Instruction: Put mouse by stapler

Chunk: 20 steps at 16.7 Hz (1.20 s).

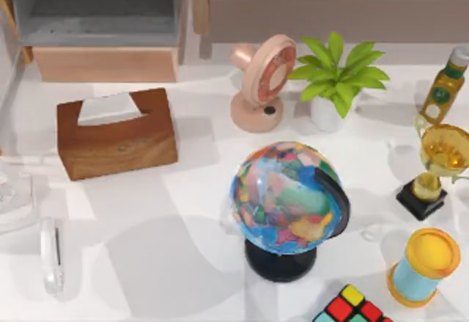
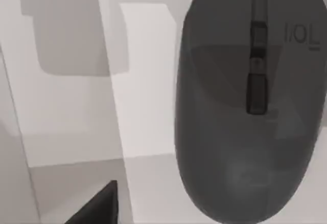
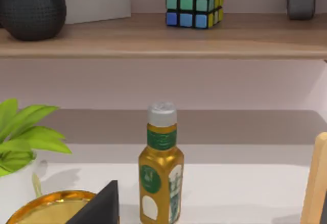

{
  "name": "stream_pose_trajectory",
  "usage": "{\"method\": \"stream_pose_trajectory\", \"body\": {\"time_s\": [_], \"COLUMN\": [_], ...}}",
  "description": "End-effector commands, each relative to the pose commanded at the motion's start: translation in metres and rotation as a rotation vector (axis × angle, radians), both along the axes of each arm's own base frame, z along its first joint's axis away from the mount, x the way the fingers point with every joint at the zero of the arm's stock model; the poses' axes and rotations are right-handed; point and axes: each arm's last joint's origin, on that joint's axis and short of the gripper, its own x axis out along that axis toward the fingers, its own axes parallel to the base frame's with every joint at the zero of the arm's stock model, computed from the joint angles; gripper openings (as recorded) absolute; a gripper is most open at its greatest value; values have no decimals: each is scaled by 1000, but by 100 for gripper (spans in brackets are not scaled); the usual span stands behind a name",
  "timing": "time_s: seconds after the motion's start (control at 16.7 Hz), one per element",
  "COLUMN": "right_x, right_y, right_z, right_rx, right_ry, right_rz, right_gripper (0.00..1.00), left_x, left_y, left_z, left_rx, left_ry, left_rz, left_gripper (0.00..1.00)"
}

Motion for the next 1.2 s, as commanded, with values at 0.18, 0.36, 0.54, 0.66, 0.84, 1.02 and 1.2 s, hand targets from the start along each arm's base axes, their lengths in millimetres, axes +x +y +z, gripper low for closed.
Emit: {"method": "stream_pose_trajectory", "body": {"time_s": [0.18, 0.36, 0.54, 0.66, 0.84, 1.02, 1.2], "right_x": [0, 0, 0, 0, 0, 0, 0], "right_y": [0, 0, 0, 0, 0, 0, 0], "right_z": [0, 0, 0, 0, 0, 0, 0], "right_rx": [0, 0, 0, 0, 0, 0, 0], "right_ry": [0, 0, 0, 0, 0, 0, 0], "right_rz": [0, 0, 0, 0, 0, 0, 0], "right_gripper": [100, 100, 100, 100, 100, 100, 100], "left_x": [13, 18, 18, 17, 17, 18, 18], "left_y": [3, 1, 1, 3, 4, 4, 3], "left_z": [-25, -32, -32, -33, -36, -43, -47], "left_rx": [-17, -19, -19, -19, -19, -19, -19], "left_ry": [45, 48, 48, 50, 51, 52, 49], "left_rz": [-29, -43, -43, -40, -40, -40, -40], "left_gripper": [100, 100, 100, 100, 100, 100, 100]}}
